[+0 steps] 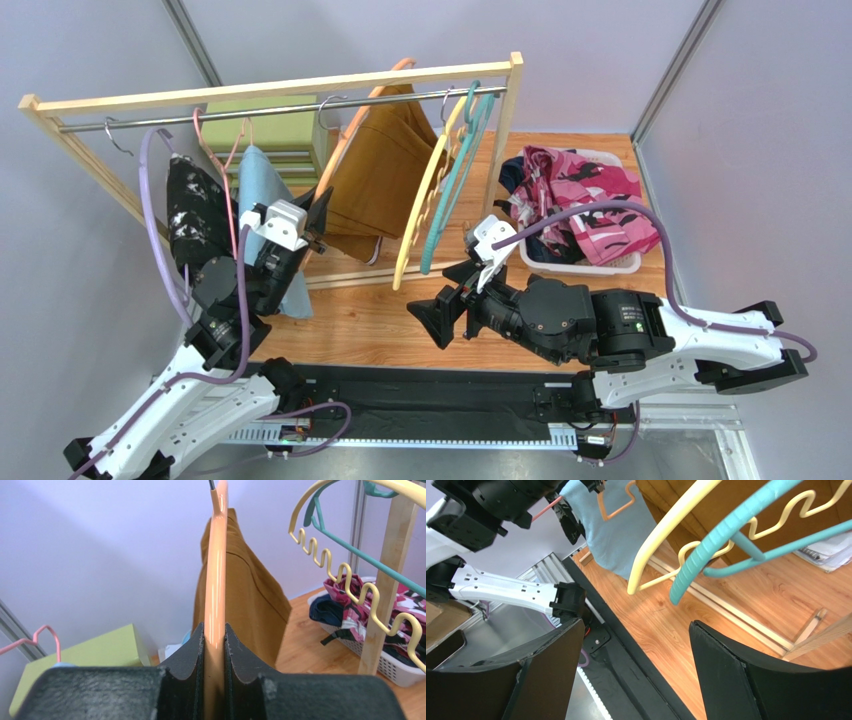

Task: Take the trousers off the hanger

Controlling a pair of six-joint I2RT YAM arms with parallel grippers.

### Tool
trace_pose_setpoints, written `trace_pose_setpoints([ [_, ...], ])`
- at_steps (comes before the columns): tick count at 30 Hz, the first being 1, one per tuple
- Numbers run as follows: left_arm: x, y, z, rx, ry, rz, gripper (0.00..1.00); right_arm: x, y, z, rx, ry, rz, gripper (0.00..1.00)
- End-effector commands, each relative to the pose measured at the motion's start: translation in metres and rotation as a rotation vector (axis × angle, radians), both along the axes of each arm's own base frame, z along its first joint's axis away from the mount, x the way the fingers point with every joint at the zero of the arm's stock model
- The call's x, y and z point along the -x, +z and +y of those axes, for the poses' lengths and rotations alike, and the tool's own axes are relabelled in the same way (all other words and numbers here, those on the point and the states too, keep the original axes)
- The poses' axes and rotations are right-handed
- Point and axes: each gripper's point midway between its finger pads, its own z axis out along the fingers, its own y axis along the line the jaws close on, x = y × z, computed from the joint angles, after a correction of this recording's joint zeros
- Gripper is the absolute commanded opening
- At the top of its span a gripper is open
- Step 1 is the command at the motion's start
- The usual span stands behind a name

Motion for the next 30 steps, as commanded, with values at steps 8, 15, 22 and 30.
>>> trace_pose_setpoints([
  [8, 0.064, 0.129, 0.040, 0.211, 0.018, -0.562, 0.00, -0.021, 0.024, -0.001, -0.041, -0.079, -0.108, 0.84],
  [15, 0.081, 0.141, 0.049, 0.243, 0.015, -0.646, 0.00, -0.031, 0.028, 0.001, -0.033, -0.130, -0.136, 0.85],
  [22, 0.091, 0.127, 0.056, 0.240, 0.002, -0.632, 0.00, -0.036, 0.033, 0.003, -0.055, -0.153, -0.153, 0.85],
  [30, 0.101, 0.131, 0.074, 0.314, -0.015, -0.537, 0.00, -0.035, 0.030, -0.002, -0.066, -0.153, -0.130, 0.85],
])
